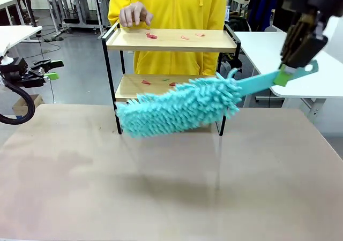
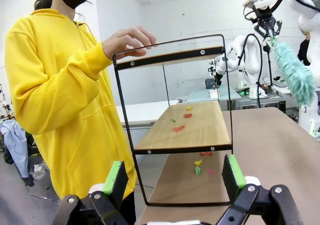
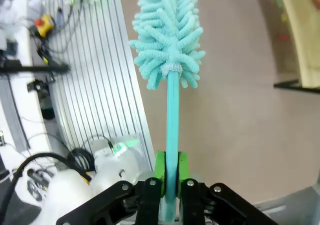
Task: Clean the shelf.
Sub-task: Clean the specific section of the Shelf indicated by the human with the Duster.
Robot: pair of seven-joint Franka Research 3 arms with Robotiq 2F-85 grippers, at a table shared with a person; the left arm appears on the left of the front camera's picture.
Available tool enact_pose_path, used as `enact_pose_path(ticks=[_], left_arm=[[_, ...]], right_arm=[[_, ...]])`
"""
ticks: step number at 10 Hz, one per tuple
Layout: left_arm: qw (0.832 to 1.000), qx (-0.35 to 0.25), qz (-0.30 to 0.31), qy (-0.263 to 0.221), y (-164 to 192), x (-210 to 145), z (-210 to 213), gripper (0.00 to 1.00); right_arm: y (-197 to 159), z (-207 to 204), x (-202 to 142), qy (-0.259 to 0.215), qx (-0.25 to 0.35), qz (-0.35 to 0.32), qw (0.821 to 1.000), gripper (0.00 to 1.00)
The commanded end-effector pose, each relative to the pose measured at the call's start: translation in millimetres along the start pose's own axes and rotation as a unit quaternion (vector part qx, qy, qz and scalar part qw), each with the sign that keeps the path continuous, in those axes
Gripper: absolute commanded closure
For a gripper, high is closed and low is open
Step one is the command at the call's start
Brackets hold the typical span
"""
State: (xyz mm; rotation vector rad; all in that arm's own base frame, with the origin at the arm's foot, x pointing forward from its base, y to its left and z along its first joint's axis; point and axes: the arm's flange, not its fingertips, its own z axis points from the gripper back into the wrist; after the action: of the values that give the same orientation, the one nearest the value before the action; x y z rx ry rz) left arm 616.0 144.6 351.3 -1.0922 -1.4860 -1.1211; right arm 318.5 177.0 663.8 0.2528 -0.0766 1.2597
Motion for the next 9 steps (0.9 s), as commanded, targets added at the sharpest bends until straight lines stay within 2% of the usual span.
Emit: enact_pose_path(ticks=[1,4,5,6,7,9], left_arm=[[1.0,0.0,-0.004,0.002,-2,2,0,0.0],[1.0,0.0,-0.004,0.002,-2,2,0,0.0],[1.0,0.0,-0.004,0.002,-2,2,0,0.0],[1.0,0.0,-0.004,0.002,-2,2,0,0.0],[1.0,0.0,-0.004,0.002,-2,2,0,0.0],[1.0,0.0,-0.004,0.002,-2,2,0,0.0]], right_arm=[[30,3,36,-0.073,-0.005,-0.053,0.996,0.87],[76,15,93,-0.175,-0.039,-0.155,0.972,0.87],[86,18,111,-0.214,-0.088,-0.196,0.953,0.87],[86,18,124,-0.23,-0.128,-0.26,0.929,0.87],[86,18,135,-0.225,-0.12,-0.287,0.923,0.87],[80,31,135,-0.244,-0.082,-0.282,0.924,0.87]])
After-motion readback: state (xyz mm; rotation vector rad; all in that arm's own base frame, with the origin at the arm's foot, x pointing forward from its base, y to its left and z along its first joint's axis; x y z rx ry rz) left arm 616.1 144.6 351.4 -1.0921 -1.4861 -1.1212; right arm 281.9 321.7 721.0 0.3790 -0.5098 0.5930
